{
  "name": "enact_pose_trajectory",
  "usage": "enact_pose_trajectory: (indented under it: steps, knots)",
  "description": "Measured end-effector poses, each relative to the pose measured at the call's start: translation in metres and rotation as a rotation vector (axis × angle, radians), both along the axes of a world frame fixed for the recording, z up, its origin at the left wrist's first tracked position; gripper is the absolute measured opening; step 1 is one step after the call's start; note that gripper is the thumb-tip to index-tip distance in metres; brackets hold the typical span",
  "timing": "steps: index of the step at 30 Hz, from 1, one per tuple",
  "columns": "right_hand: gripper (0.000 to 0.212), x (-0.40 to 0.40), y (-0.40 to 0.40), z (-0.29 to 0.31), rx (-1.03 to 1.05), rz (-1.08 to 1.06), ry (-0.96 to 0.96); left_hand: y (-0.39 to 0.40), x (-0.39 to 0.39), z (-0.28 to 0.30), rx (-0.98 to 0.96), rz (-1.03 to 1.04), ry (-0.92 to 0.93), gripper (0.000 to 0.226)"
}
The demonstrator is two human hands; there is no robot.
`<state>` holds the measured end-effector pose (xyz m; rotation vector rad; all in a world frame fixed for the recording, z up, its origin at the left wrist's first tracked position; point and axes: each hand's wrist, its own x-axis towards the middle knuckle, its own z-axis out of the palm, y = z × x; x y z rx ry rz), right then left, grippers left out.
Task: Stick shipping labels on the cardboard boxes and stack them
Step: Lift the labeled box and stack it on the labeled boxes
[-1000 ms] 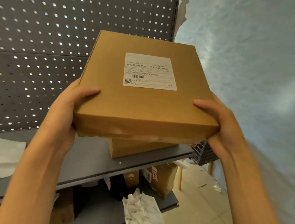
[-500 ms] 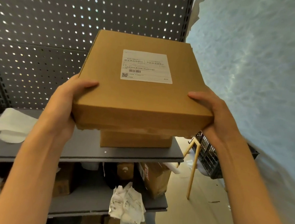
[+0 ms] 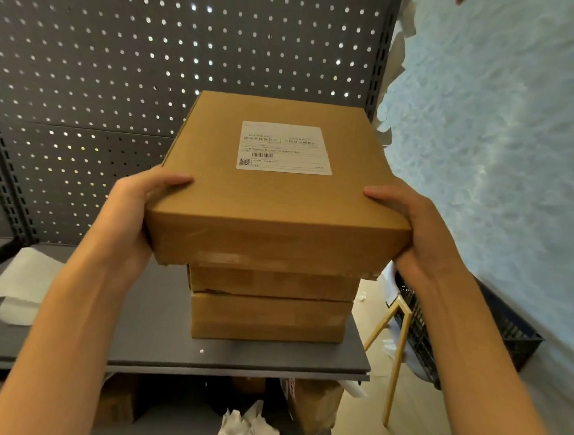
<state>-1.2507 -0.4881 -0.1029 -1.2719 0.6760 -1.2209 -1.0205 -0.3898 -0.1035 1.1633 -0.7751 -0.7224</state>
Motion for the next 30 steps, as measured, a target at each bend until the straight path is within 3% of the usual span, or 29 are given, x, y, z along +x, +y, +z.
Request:
enact_pose_trajectory:
  steps: [5, 9, 15, 22, 30]
  knots:
    - [0.016, 0.007, -0.023, 0.002, 0.07, -0.029, -0.003, -0.027, 0.008, 0.003, -0.012, -0.048, -0.008, 0.051]
    - [0.01, 0.012, -0.04, 0.001, 0.124, -0.036, -0.019, -0.044, 0.015, 0.001, 0.011, -0.053, -0.015, 0.051]
    - [0.027, 0.018, -0.059, -0.004, 0.161, -0.028, -0.006, -0.065, 0.023, -0.006, 0.039, -0.058, 0.005, 0.051]
    - [0.032, 0.021, -0.073, -0.007, 0.169, -0.065, 0.01, -0.081, 0.03, -0.009, 0.058, -0.06, -0.01, 0.051]
    - [0.015, 0.019, -0.079, -0.011, 0.224, -0.074, 0.033, -0.084, 0.033, -0.013, 0.08, -0.046, -0.022, 0.049]
